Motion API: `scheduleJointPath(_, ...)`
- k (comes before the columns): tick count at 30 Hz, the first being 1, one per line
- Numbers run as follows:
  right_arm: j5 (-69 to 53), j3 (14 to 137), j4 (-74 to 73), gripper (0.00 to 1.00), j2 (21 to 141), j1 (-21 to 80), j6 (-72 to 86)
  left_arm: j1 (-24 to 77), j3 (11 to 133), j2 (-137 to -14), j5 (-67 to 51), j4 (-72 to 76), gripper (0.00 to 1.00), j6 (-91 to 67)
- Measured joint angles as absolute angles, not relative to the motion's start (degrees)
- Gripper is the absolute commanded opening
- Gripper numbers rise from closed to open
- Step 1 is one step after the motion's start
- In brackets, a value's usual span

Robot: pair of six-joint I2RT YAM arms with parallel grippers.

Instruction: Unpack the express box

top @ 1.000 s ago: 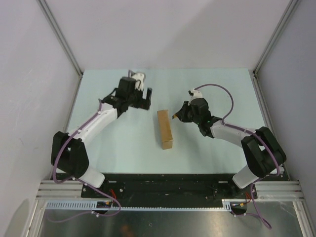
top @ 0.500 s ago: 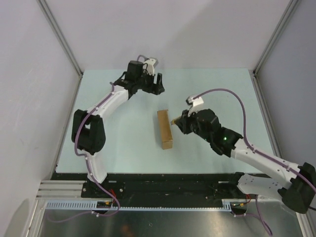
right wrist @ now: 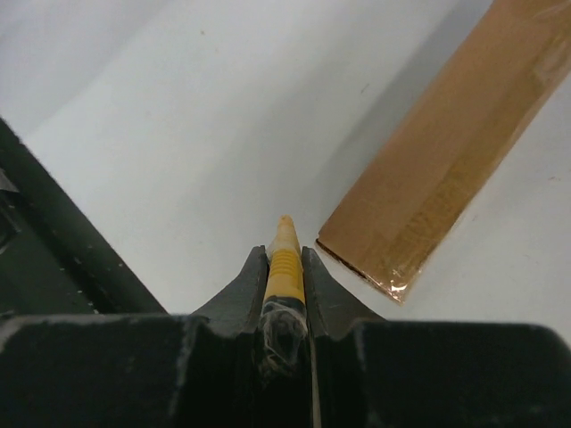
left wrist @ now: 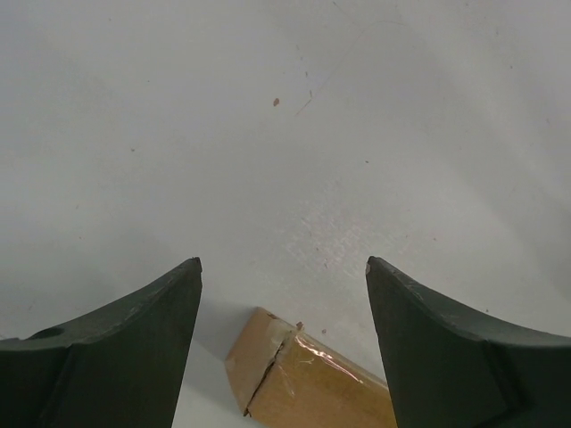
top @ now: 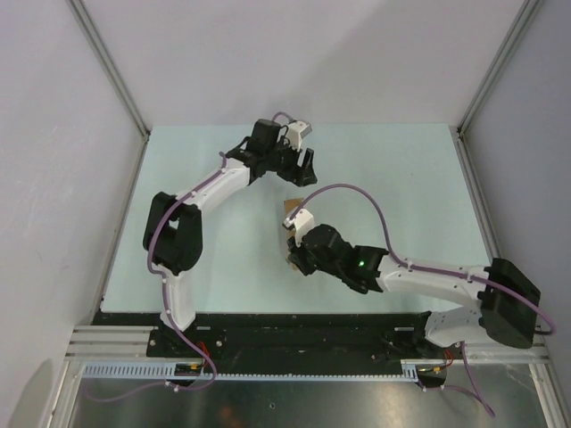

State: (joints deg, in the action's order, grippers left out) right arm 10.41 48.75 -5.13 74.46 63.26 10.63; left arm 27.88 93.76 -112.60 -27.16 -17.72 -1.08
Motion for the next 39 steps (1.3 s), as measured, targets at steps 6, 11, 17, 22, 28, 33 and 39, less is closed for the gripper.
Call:
scheduleJointPath(6, 17.0, 48.8, -4.9, 0.00, 78.3, 64.2, 11.8, 27.9, 91.0, -113.3, -27.2, -17.2, 0.77, -1.5)
scheduleJointPath(11, 21.5, 48.8, -5.7, 0.00, 78.3, 64.2, 12.6, 27.9, 85.3, -113.3, -27.6, -17.2, 0.74, -2.2)
scheduleJointPath(17, 23.5, 48.8, -6.7, 0.00, 78.1, 64.0, 13.7, 27.9, 80.2, -111.5, -28.7, -15.1, 0.73, -3.2)
scheduleJointPath(22, 24.5, 48.6, -8.3, 0.00, 76.6, 62.9, 14.9, 27.9, 75.2, -107.2, -28.0, -15.4, 0.72, -3.2)
scheduleJointPath(28, 25.0, 46.9, -9.6, 0.00, 73.5, 60.2, 16.5, 27.9, 71.3, -102.6, -26.4, -15.9, 0.72, -3.1)
scheduleJointPath(33, 24.6, 45.6, -10.0, 0.00, 72.0, 58.0, 17.7, 27.9, 68.8, -99.4, -26.4, -15.8, 0.74, -3.0)
scheduleJointPath(39, 22.7, 44.1, -10.2, 0.00, 71.3, 54.4, 19.7, 28.5, 65.5, -95.8, -28.3, -16.0, 0.78, -2.6)
